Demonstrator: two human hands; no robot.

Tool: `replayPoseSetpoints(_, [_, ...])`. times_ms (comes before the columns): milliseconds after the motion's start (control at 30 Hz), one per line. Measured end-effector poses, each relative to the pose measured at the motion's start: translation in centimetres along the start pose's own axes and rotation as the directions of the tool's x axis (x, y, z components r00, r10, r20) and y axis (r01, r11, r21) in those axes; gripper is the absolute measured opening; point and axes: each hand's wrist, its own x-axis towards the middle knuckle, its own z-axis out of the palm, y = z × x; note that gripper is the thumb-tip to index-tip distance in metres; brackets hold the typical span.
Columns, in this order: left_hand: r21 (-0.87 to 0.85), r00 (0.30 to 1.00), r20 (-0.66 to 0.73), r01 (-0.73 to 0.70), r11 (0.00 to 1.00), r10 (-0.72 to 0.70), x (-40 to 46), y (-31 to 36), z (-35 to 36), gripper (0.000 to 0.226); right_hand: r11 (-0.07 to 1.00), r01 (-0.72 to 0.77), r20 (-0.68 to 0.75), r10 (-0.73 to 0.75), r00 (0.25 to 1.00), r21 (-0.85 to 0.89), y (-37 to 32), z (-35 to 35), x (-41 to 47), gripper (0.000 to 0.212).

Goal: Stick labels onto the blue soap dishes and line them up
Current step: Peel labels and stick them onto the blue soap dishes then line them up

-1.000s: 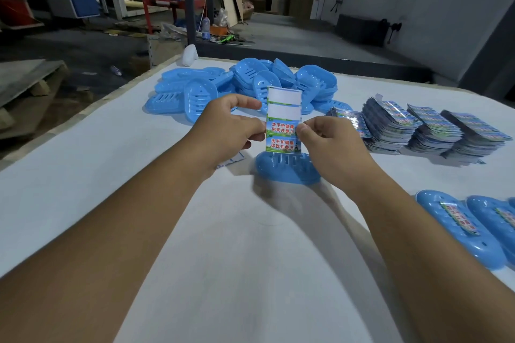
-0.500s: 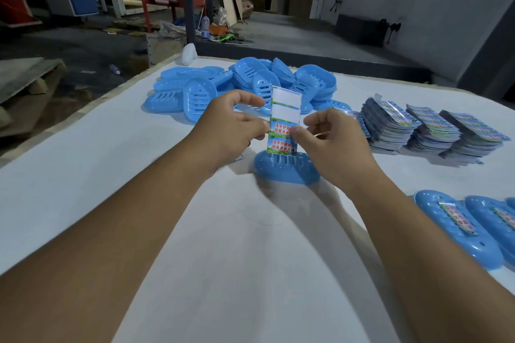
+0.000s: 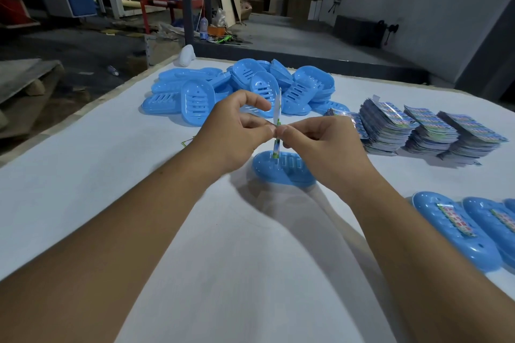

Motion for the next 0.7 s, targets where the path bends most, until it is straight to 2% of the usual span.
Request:
replayPoseSetpoints(133, [0.006,0.999,-0.031,0.02,1.0,-0.019,0.0,0.1,0.1,0.026,0.999,-0.022,-0.023,0.022,1.0,-0.027,0.2,0.0,0.1,0.026])
replayPoseSetpoints(400, [0.0,0.981,-0.133,0.141,0.99,-0.14,0.3,0.0,-0.2,0.026,0.998,-0.052,-0.033,0.051,0.998,-0.032,0.5,-0.1,0.3,0.028])
replayPoseSetpoints(700, [0.001,0.938,-0.229,0.268,0.963,-0.261,1.5,-1.2,-1.0,0.023,0.987,-0.159,-0.098,0.158,0.983,0.0,0.5,-0.7,0.7,0.027])
